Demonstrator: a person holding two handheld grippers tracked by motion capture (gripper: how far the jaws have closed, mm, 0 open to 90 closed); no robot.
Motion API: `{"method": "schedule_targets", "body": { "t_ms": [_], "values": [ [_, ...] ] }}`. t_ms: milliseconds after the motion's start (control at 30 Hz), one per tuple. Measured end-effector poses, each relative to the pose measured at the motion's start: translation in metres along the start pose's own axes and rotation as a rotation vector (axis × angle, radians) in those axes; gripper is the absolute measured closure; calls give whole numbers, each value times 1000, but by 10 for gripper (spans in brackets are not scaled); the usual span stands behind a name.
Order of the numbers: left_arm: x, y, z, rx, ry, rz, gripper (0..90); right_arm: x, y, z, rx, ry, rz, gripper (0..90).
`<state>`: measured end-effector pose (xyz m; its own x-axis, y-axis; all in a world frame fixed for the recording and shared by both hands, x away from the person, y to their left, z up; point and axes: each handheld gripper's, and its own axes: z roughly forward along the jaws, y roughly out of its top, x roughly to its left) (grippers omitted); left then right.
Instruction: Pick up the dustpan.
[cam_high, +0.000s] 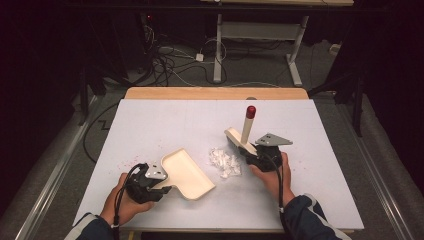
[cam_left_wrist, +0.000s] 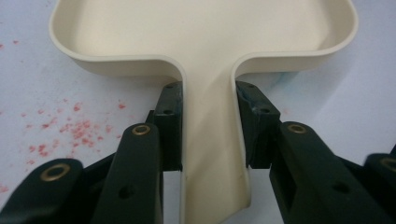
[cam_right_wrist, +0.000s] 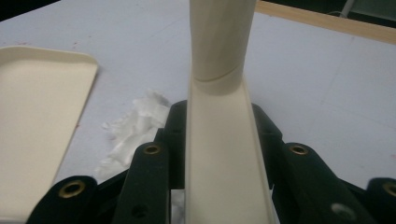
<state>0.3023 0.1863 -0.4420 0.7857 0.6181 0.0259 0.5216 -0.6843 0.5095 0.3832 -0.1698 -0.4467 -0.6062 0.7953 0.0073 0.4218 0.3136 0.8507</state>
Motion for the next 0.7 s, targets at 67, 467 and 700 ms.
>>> {"method": "schedule_targets", "body": {
  "t_ms": [67, 467, 700],
  "values": [
    [-1, 2, 1, 0, -6, -6, 637, 9, -1, 3, 0, 2, -7, 675],
    [-5, 15, 10, -1, -22, 17, 636, 30, -10, 9, -35, -4, -58, 667],
    [-5, 16, 12, -6, -29, 16, 636, 23, -16, -4, -31, 36, -76, 665]
  ]
}}
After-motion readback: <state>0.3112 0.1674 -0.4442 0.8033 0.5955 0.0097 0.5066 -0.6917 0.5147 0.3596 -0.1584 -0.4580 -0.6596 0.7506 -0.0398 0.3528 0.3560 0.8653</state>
